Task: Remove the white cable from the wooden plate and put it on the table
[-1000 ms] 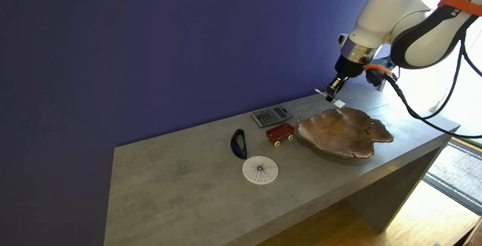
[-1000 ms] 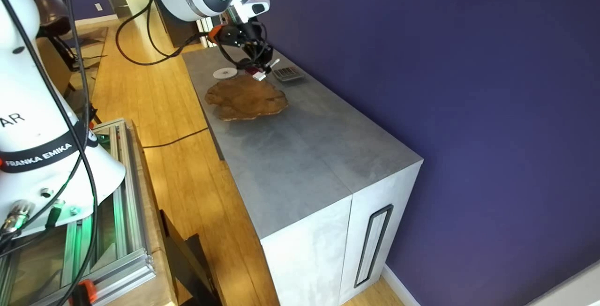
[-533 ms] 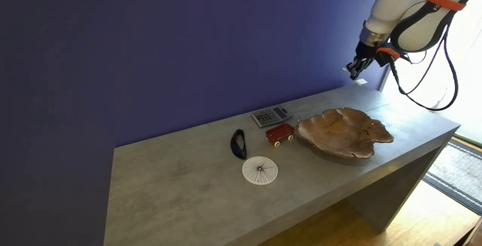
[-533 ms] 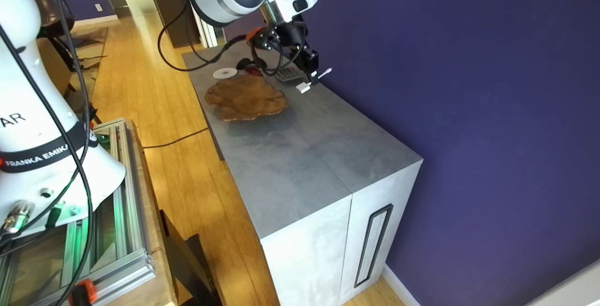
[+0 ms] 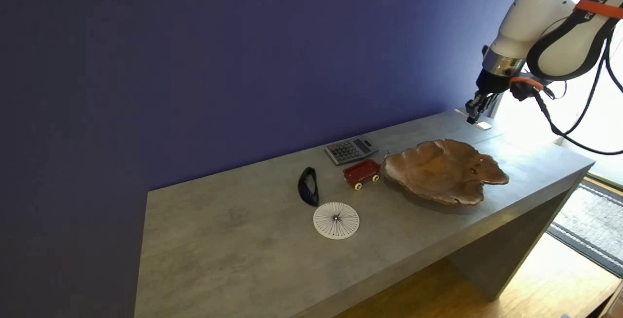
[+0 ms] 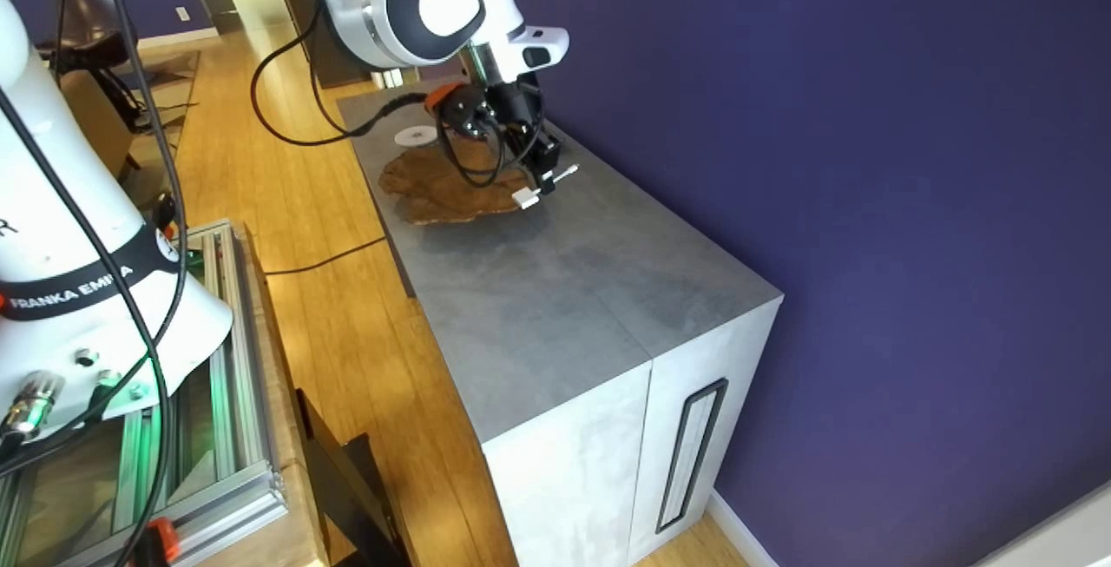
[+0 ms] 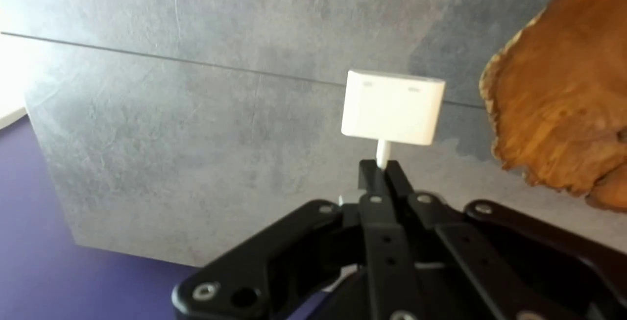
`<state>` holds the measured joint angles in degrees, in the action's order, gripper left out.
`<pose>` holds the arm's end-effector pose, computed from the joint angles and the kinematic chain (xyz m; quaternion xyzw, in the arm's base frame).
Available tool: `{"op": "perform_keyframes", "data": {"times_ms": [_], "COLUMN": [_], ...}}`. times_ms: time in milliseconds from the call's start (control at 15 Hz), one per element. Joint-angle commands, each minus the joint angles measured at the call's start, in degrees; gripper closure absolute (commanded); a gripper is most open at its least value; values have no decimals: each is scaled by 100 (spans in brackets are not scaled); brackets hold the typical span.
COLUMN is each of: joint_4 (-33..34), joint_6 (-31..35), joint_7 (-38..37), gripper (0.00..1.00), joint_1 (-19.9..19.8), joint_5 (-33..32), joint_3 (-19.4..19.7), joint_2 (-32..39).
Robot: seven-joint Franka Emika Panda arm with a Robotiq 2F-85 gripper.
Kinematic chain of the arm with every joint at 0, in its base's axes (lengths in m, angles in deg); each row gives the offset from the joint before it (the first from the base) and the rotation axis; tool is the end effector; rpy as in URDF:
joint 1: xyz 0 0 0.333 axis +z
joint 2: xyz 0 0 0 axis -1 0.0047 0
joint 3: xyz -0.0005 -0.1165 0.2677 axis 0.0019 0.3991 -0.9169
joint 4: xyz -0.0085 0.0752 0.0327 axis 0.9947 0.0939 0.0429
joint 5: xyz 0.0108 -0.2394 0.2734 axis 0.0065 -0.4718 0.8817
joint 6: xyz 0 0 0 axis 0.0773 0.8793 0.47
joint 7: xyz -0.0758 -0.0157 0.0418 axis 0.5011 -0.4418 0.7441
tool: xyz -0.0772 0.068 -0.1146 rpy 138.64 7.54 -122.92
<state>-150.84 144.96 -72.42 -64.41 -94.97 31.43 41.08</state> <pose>0.4637 0.0043 0.1465 0.9908 0.0106 0.1123 0.0744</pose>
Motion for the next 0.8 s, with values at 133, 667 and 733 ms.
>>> {"op": "perform_keyframes", "data": {"times_ms": [133,667,733], "joint_4": [-376,-180,-153], "joint_6": [682,1285,1291], "joint_7": [337,751,801], "gripper": [99,99,99], "joint_1": [-698,-1061,-1097], "joint_5": [223,1196,1272], "joint_3": [-462,-952,-1002], "joint_2": [267,994,1048]}}
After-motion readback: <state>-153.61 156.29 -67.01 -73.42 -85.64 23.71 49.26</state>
